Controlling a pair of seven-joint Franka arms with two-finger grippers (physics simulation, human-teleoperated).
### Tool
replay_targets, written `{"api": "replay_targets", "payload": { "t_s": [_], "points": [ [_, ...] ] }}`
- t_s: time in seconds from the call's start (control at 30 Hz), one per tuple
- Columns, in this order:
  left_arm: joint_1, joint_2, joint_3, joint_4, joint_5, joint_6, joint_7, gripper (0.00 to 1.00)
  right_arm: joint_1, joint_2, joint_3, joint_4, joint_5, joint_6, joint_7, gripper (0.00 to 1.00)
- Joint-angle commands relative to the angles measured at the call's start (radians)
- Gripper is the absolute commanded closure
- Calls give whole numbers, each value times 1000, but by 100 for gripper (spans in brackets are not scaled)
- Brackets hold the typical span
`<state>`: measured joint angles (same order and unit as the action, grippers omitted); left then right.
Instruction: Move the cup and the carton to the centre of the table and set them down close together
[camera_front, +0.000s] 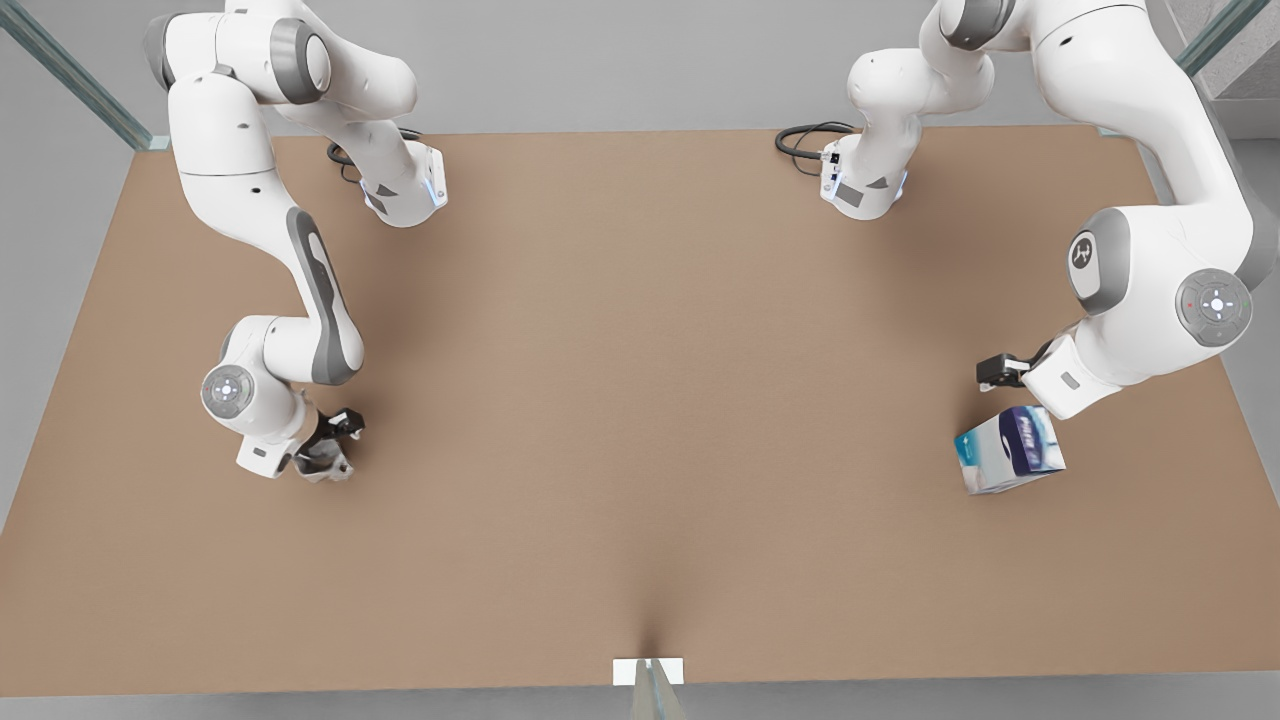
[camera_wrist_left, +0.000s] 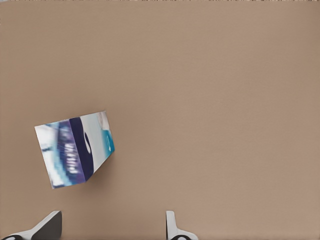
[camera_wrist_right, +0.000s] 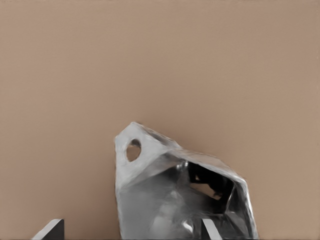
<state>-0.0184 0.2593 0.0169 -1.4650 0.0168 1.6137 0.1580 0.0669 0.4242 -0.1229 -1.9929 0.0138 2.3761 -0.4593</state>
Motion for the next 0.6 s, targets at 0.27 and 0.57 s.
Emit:
{"api": "replay_targets", "payload": {
  "t_s": [0.27,0.57],
  "points": [
    [0,12,0,3,2,3,-3,0,1,25,-7,17,3,21,-1,0],
    [0,18,0,6,0,5,-3,0,22,44,-17,-10,5,23,-32,3]
  ]
}}
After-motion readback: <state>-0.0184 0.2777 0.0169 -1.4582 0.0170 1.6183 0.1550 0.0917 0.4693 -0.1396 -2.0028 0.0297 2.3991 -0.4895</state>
